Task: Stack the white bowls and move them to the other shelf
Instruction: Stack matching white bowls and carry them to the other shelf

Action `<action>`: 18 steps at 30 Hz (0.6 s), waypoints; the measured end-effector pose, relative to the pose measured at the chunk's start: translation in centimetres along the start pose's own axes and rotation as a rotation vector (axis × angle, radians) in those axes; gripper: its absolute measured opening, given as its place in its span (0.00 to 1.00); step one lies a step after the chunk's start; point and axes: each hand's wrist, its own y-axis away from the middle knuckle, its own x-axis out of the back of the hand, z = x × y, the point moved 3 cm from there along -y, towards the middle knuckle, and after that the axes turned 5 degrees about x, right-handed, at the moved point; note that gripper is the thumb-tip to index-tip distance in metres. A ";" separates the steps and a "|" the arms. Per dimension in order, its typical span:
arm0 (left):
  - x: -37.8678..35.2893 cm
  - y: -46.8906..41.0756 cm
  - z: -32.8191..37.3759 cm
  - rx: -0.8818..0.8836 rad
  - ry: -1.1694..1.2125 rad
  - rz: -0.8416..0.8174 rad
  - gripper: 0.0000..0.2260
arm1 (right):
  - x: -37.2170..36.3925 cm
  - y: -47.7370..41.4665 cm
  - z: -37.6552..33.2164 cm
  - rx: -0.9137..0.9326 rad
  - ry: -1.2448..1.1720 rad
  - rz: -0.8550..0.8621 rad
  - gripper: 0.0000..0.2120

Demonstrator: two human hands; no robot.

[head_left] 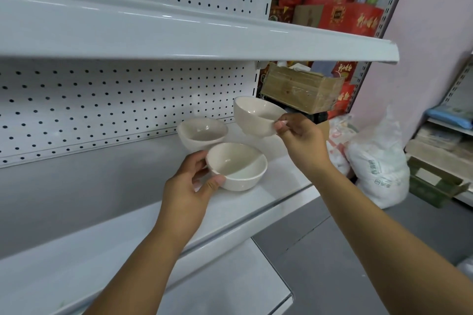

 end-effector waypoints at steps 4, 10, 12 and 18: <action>0.1 0.1 0.4 -0.011 0.031 0.030 0.21 | -0.5 2.2 -1.3 0.038 -0.083 -0.057 0.04; 0.2 0.1 0.5 -0.020 0.059 0.070 0.18 | -1.1 4.7 -2.3 0.065 -0.136 -0.081 0.04; 0.3 0.1 0.3 -0.016 0.045 0.073 0.17 | -1.3 5.3 -2.4 0.060 -0.154 -0.083 0.03; 0.4 0.0 0.3 0.006 0.028 0.078 0.11 | -1.9 7.1 -2.2 0.071 -0.011 -0.137 0.04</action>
